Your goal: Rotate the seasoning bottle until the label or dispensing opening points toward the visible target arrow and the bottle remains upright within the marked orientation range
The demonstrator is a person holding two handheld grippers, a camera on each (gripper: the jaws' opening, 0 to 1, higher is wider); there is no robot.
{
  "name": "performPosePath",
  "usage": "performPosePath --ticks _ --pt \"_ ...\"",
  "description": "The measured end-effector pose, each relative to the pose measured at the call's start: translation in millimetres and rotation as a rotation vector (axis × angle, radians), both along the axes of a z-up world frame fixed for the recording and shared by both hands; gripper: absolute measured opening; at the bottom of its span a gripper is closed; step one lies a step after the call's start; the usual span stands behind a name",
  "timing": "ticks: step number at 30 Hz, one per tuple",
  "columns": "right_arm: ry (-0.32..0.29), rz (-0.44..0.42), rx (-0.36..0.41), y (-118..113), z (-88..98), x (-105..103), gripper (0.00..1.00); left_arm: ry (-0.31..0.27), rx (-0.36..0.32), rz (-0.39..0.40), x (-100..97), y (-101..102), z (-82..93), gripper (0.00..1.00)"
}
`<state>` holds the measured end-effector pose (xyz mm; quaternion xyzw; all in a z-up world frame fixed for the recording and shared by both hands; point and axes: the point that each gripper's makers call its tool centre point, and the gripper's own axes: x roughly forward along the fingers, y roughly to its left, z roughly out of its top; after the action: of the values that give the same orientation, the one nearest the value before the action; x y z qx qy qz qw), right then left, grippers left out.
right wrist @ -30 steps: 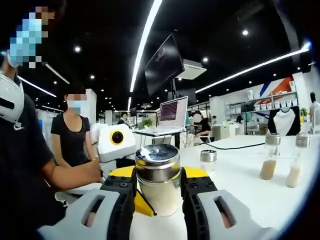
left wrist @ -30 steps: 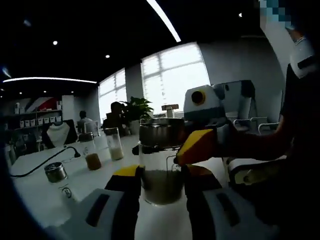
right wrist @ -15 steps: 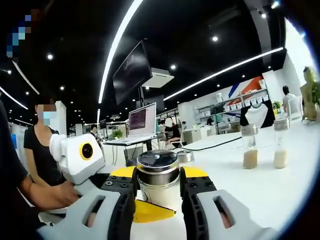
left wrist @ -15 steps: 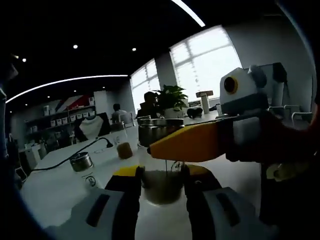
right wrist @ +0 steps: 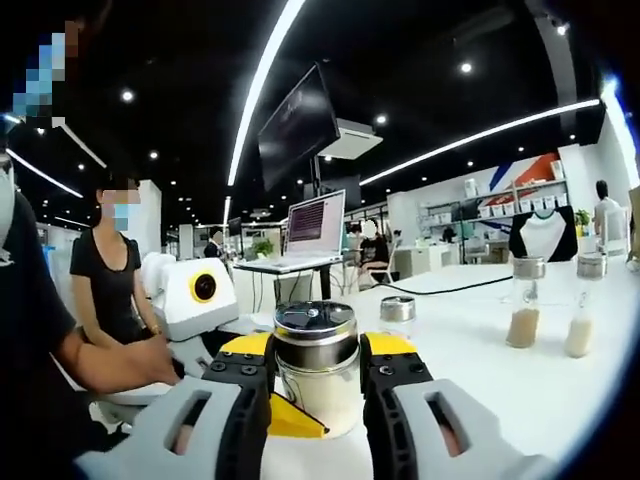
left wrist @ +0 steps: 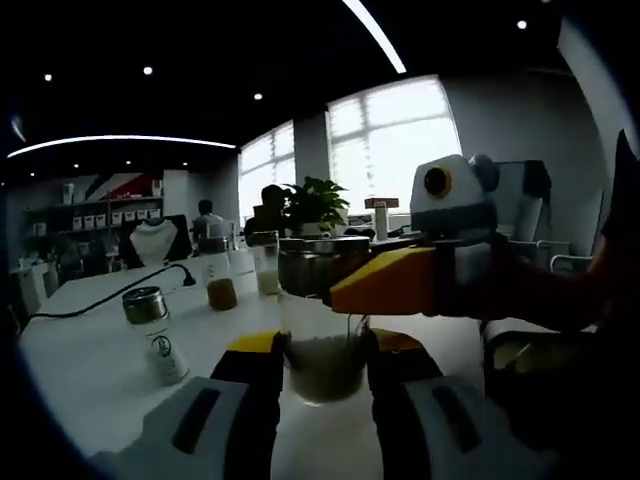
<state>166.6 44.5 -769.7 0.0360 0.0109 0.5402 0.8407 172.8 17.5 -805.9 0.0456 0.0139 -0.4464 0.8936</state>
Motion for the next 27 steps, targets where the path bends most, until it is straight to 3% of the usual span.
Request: performPosePath --ticks 2,5,8,16,18,21,24,27 --pt "-0.010 -0.030 -0.010 0 2.0 -1 0.32 0.000 -0.001 0.012 0.2 1 1.1 0.35" --pt "-0.061 -0.079 -0.092 0 1.0 1 0.31 -0.036 0.057 0.069 4.6 6 -0.2 0.35" --pt "-0.084 -0.073 -0.106 3 3.6 -3 0.31 -0.007 0.019 0.052 3.1 6 1.8 0.35" --pt "-0.029 -0.067 -0.049 4 5.6 4 0.30 -0.014 -0.013 0.021 5.5 11 3.4 0.35" --pt "-0.021 -0.066 -0.039 4 6.6 7 0.30 -0.025 0.005 0.009 4.0 10 2.2 0.36" --pt "-0.009 -0.096 -0.033 -6 12.7 23 0.30 -0.059 0.060 0.022 4.1 12 -0.7 0.40" --pt "0.009 -0.097 -0.011 -12 15.7 33 0.29 -0.044 0.008 0.008 3.3 9 4.6 0.41" --pt "0.003 -0.120 -0.022 -15 14.5 46 0.29 -0.036 0.030 0.016 5.5 10 -2.3 0.40"
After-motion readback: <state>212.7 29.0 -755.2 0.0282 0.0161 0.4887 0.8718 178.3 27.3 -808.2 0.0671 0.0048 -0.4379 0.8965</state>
